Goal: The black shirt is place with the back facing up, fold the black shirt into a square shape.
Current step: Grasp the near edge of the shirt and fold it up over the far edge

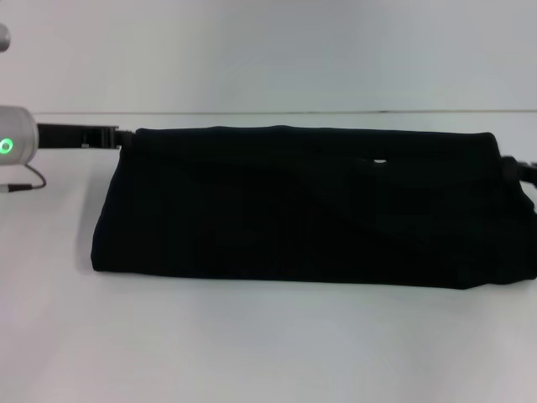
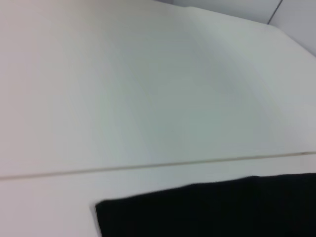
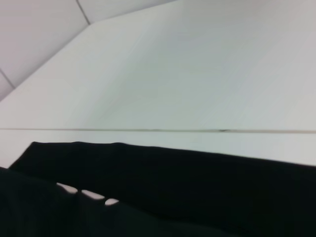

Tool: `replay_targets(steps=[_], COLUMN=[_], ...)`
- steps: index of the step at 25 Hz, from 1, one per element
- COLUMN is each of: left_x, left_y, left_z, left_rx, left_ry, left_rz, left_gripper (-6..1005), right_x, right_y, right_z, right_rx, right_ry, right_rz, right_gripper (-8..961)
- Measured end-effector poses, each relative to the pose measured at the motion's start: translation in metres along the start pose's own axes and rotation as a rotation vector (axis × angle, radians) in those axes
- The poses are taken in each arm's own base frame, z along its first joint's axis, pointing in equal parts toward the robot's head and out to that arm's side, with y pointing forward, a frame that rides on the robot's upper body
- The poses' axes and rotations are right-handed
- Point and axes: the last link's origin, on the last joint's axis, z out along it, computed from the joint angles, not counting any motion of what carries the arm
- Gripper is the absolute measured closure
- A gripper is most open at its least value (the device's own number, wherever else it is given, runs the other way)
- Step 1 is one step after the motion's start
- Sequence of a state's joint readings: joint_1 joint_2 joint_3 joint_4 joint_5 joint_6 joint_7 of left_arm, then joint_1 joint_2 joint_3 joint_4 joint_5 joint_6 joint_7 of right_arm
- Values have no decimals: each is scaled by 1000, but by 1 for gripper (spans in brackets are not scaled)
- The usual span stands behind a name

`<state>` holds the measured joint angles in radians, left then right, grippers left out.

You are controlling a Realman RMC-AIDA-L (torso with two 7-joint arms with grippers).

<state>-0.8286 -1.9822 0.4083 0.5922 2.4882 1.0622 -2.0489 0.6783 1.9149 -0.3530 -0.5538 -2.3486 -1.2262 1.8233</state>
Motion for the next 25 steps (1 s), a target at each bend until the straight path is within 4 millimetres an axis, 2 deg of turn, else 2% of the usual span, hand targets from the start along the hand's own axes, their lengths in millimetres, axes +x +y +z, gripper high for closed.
replay_targets(steps=[8,14,19,25], left_x=[22,36,36,23], left_y=[6,7,9,15], left_z=[12,17,27,46], left_rx=[73,132,191,277], left_ry=[30,67,97,94], left_rz=[81,119,137,183], left_gripper=[985,983,981,979], right_x=[-40,-64,-64,-56], right_y=[7,11,12,14], right_z=[31,43,56,73], right_rx=[99,157,215,291], right_ry=[-44,-71,-77,-73], right_rz=[-40,-79,-85,-104], right_gripper=[887,884,882,879])
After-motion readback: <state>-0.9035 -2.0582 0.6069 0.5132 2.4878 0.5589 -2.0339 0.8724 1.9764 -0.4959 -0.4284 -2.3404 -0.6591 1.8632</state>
